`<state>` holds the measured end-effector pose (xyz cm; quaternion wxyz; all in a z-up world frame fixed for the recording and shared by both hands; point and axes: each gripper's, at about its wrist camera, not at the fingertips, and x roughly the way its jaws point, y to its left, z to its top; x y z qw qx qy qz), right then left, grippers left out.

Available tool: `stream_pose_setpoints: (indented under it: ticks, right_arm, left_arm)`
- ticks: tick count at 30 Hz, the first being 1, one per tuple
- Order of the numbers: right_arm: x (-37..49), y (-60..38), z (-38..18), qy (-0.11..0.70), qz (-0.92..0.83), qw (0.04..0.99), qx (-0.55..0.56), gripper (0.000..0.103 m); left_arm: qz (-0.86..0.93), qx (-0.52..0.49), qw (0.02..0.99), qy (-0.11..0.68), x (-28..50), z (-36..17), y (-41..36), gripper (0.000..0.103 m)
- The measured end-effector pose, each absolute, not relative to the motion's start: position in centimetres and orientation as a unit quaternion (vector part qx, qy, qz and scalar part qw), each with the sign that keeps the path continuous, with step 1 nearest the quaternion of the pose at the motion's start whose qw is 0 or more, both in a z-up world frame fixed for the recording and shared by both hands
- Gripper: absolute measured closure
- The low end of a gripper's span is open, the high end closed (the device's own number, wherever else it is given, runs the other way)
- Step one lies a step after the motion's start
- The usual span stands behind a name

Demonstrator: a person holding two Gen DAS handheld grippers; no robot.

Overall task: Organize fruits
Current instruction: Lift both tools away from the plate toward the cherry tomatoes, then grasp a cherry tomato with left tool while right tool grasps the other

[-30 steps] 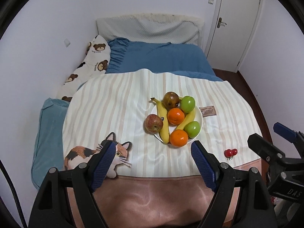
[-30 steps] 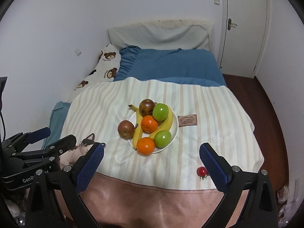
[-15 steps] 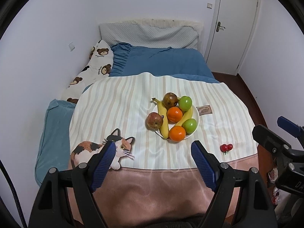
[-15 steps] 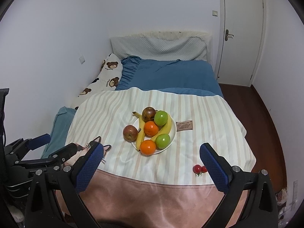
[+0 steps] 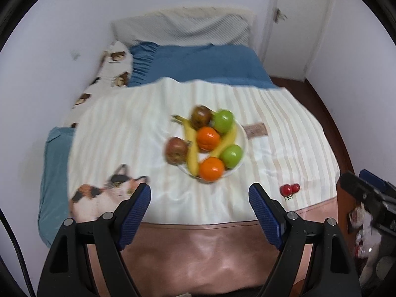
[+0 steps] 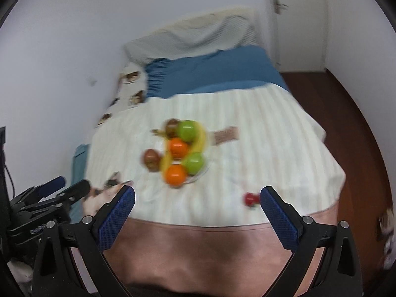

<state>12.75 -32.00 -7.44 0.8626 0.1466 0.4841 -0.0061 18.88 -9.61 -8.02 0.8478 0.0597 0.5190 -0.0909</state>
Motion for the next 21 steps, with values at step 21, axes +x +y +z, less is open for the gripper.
stream_pose_setpoints:
  ticks: [21]
  right_arm:
    - [11.5,-47.0,-23.2,0.546,-0.095,0.792,0.257,0.053]
  left_arm:
    - [-0.272,0.090,0.680,0.675,24.3,-29.6,-30.7,0.041]
